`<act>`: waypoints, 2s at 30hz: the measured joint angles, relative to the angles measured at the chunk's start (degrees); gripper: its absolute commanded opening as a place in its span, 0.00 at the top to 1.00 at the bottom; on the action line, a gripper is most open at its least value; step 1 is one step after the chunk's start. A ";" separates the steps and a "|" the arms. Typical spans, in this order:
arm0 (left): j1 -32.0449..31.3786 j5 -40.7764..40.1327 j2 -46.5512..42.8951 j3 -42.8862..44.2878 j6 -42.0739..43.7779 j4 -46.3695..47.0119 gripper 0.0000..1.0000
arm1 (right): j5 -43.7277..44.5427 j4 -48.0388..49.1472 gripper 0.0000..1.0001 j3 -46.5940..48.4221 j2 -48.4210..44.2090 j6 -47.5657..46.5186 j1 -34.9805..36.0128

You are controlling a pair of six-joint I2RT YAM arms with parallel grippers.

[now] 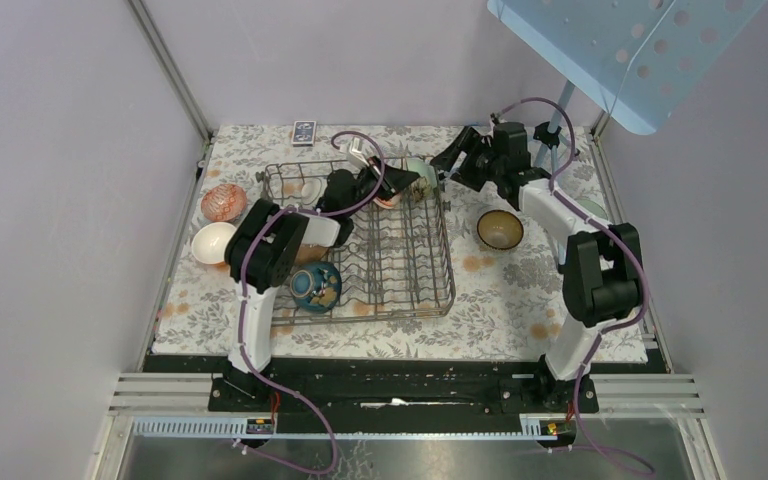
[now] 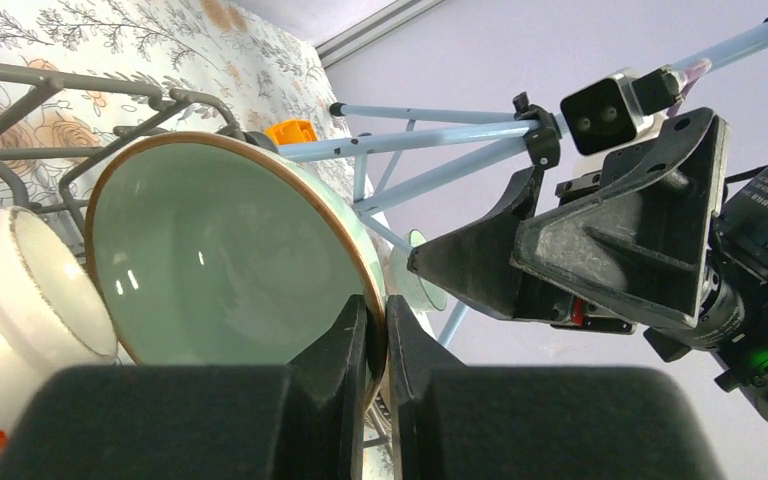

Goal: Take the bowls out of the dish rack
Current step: Pick up the bowl from the dish rack, then place the bowl with the bowl.

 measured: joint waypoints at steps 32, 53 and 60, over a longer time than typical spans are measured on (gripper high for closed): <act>1.99 9.22 -36.41 -7.06 3.93 -31.23 1.00 | -3.63 -12.20 0.22 -15.56 -35.39 -1.16 1.49; -40.61 -25.77 -59.49 0.79 67.04 -84.37 1.00 | -1.86 -42.27 0.21 0.59 -44.33 -13.09 6.58; -52.96 -39.93 -61.02 -0.20 79.30 -90.09 1.00 | 2.67 -50.36 0.22 9.90 -43.32 -17.07 11.45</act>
